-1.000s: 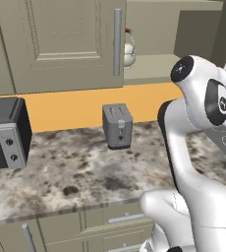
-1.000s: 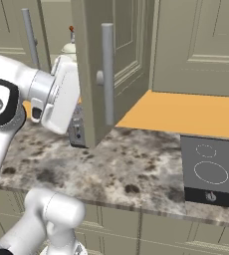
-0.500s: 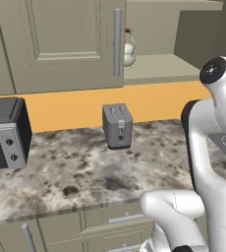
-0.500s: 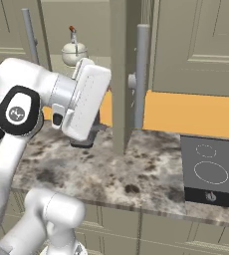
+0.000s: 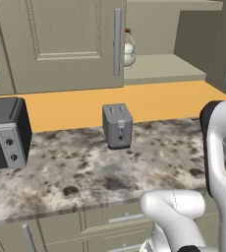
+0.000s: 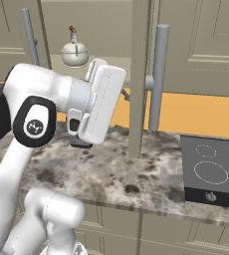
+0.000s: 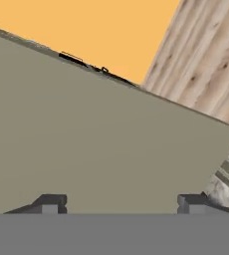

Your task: Open the cabinet, pick the kettle from the cabinet, and place it in the sink.

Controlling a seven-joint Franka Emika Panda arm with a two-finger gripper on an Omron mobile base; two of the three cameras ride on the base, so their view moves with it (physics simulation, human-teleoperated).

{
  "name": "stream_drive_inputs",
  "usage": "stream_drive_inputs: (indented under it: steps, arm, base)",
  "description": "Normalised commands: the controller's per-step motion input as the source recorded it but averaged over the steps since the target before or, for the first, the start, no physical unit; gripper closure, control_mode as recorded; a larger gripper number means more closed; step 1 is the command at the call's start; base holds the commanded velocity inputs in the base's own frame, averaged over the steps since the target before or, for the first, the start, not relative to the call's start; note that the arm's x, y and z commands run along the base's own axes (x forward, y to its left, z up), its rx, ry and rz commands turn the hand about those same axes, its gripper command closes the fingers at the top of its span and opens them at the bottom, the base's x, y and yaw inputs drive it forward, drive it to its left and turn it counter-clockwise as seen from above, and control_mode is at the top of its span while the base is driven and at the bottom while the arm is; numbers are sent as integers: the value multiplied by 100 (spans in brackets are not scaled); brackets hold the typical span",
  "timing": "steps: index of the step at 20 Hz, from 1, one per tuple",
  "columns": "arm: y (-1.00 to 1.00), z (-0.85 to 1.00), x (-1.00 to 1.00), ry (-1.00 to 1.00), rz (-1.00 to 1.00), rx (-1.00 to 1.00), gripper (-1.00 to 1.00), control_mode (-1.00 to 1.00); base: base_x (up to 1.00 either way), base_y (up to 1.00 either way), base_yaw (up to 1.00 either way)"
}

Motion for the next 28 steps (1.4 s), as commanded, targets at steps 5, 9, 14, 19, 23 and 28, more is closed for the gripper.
stream_drive_inputs:
  steps: [5,9,14,19,23,28]
  arm:
    - [-28,-4,0,0,16,0,-100,-100]
    - [-10,-4,-5,0,15,-3,-100,-100]
    - [34,-10,-11,-3,7,-16,-100,-100]
    - [49,-5,-8,0,3,-23,-100,-100]
    - [47,1,-6,3,4,-23,-100,-100]
    - [52,7,-9,5,8,-19,-100,-100]
  base:
    - [0,0,0]
    - [0,0,0]
    - [0,0,0]
    - [0,0,0]
    - [0,0,0]
    - [0,0,0]
